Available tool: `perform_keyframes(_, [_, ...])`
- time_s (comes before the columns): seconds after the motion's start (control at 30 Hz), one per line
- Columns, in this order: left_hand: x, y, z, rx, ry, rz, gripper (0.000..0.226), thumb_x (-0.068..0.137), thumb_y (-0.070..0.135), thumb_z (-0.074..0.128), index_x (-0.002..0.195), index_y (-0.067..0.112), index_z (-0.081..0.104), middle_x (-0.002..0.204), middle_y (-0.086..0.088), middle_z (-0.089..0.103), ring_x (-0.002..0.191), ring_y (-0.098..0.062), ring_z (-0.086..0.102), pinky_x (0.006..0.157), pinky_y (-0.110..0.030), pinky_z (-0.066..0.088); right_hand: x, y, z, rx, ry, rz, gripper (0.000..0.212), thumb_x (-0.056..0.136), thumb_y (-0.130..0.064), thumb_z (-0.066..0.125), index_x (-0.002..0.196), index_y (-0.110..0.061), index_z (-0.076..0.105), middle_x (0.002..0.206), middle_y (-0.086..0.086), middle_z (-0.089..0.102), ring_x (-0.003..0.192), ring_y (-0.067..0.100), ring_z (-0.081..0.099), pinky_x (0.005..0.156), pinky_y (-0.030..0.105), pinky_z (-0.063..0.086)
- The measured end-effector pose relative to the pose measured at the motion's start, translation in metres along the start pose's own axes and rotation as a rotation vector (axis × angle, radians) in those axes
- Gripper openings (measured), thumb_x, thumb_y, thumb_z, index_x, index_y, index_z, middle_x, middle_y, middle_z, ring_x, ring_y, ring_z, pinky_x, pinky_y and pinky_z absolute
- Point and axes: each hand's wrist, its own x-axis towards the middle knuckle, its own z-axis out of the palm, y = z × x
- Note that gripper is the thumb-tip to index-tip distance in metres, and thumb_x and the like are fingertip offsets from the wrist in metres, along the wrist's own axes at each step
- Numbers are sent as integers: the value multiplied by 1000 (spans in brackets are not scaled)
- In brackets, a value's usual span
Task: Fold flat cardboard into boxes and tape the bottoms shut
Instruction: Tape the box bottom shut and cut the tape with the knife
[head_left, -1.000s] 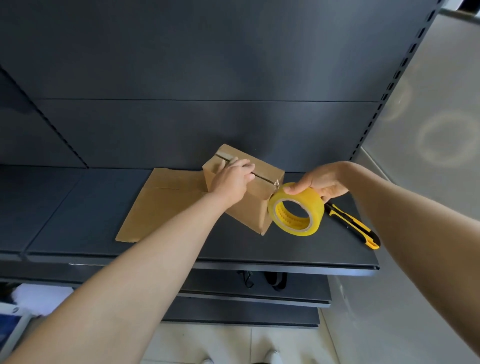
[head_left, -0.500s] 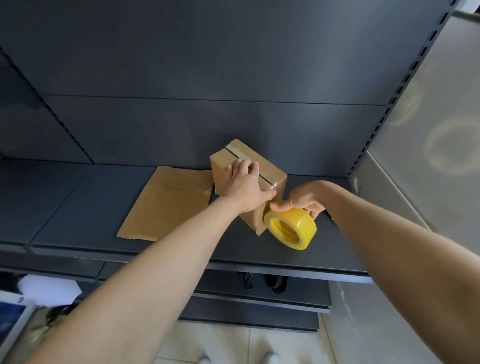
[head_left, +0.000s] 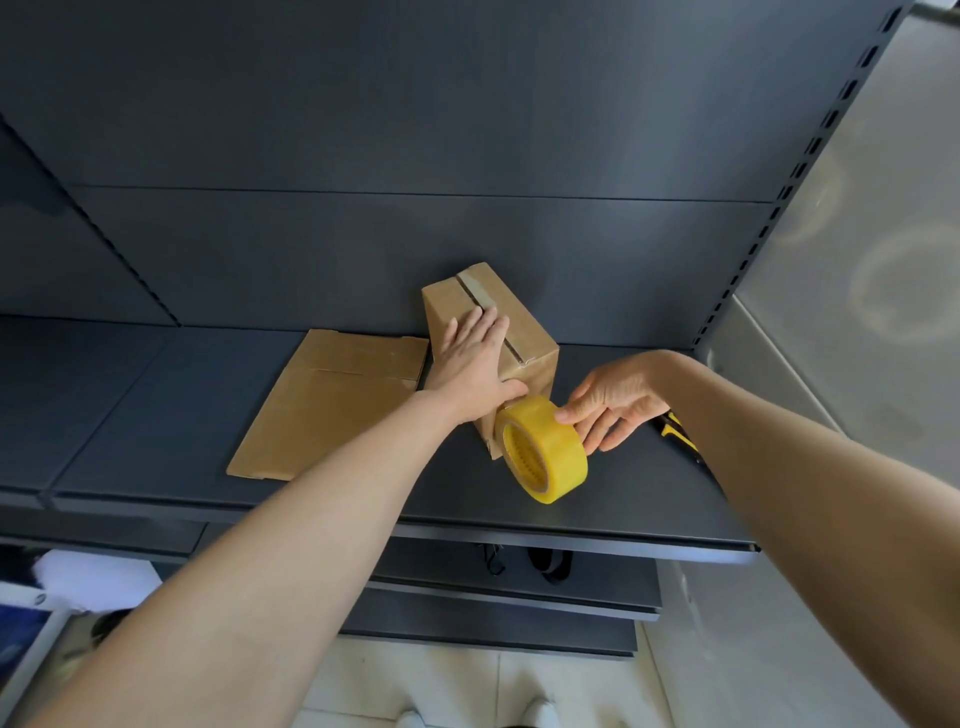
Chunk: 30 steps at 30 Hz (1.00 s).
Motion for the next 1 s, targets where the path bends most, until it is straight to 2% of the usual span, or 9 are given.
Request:
perform_keyframes(0.1, [3,0,0,-4,20,-2,91,88,45,60,153,13,6,161,-5,-2,147,-18,-8,117,-38,-8,-5,-8,-11,13,220,-33,74,65,-54,75,116,-4,55,103,10,68,93,22,67,74,31,56])
perform_keyframes(0.23, [4,-1,-3,-80,31,1,90,86,40,66,152,12,12,161,-6,2,148,-19,-6,117,-35,-5,2,-28,-7,76,558,-282,80,75,-48,74,138,-18,37,127,10,53,97,23,62,73,28,55])
perform_keyframes(0.37, [-3,0,-1,-224,132,-39,69,80,30,75,134,11,37,157,-12,21,147,-29,9,115,-39,18,10,-42,8,-8,593,-397,71,84,-39,69,145,-31,34,133,10,52,100,26,62,82,33,55])
perform_keyframes(0.47, [-12,0,3,-293,266,-46,57,77,29,78,121,9,48,148,-12,38,140,-28,26,112,-39,24,13,-48,14,-110,643,-388,69,86,-41,66,146,-32,34,138,7,50,103,28,62,91,37,52])
perform_keyframes(0.53, [-18,0,4,-377,368,-123,61,72,34,80,119,11,49,136,-8,46,129,-24,35,105,-35,33,13,-51,15,-128,654,-386,68,87,-39,66,147,-30,34,139,6,49,107,28,61,92,35,50])
perform_keyframes(0.67, [-30,6,13,-407,569,-422,67,65,38,84,108,14,39,121,-6,40,113,-23,40,90,-35,36,13,-56,19,-130,668,-381,68,88,-38,66,147,-28,35,141,7,47,114,32,59,99,41,47])
perform_keyframes(0.77, [-38,18,21,-749,512,-725,66,68,34,84,107,11,35,113,-2,36,104,-27,52,82,-34,43,14,-57,22,-135,677,-383,68,88,-39,66,147,-26,35,141,7,48,116,32,58,102,40,45])
perform_keyframes(0.87, [-42,31,29,-1287,292,-1009,69,75,30,80,124,0,43,124,-13,55,106,-32,61,82,-36,52,16,-57,25,-105,691,-386,68,88,-39,66,147,-25,35,141,7,47,114,30,59,100,39,47])
perform_keyframes(1.0, [-42,36,28,-1589,236,-1064,54,83,18,74,127,1,50,120,-18,62,104,-34,63,76,-42,56,18,-55,26,-51,672,-425,67,87,-40,66,146,-25,37,134,4,51,99,23,64,93,36,52])
